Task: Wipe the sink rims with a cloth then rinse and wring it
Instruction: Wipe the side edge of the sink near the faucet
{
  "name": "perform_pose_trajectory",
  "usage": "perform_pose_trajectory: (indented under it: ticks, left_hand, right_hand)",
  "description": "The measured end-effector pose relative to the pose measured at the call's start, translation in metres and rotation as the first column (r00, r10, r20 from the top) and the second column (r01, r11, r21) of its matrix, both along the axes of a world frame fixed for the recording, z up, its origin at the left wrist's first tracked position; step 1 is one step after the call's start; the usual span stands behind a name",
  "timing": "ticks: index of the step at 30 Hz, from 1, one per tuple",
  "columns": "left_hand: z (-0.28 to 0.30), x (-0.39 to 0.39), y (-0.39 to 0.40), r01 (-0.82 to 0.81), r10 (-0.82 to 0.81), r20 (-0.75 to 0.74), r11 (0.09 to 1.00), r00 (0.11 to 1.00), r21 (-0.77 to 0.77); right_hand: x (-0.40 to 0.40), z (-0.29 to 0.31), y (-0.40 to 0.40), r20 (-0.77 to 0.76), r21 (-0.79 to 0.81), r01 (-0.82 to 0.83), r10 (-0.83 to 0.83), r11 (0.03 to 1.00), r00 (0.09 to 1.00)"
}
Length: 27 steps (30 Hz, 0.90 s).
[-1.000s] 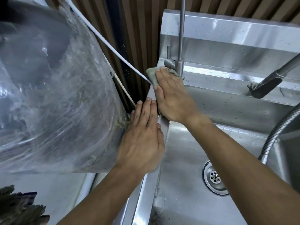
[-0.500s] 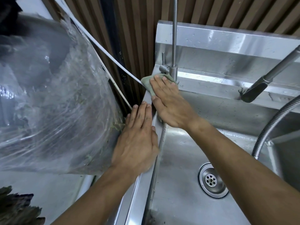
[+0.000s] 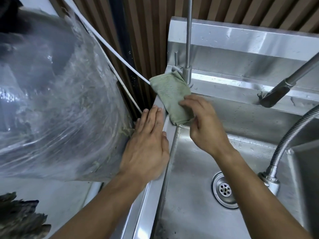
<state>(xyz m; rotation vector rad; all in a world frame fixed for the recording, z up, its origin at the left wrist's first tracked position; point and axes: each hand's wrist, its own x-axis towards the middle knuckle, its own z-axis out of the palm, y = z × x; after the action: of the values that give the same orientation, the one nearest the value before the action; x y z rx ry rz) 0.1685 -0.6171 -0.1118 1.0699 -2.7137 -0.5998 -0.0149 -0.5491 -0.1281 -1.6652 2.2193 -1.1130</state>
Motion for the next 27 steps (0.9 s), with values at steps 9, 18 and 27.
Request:
perform_pose_trajectory:
  ticks: [9, 18, 27]
  left_hand:
    - [-0.001, -0.001, 0.000, 0.004, -0.004, 0.011, 1.000, 1.000, 0.001]
    - [-0.004, -0.001, -0.001, 0.007, -0.007, 0.010, 1.000, 1.000, -0.029]
    - [-0.004, -0.002, 0.000, 0.000, 0.000, -0.005, 0.999, 1.000, -0.051]
  right_hand:
    - [-0.023, 0.031, -0.003, -0.162, 0.115, -0.097, 0.116, 0.989, 0.980]
    - [-0.025, 0.087, -0.100, -0.576, 0.047, 0.015, 0.015, 0.999, 0.818]
    - [-0.014, 0.038, -0.102, -0.457, 0.317, -0.230, 0.360, 0.920, 0.813]
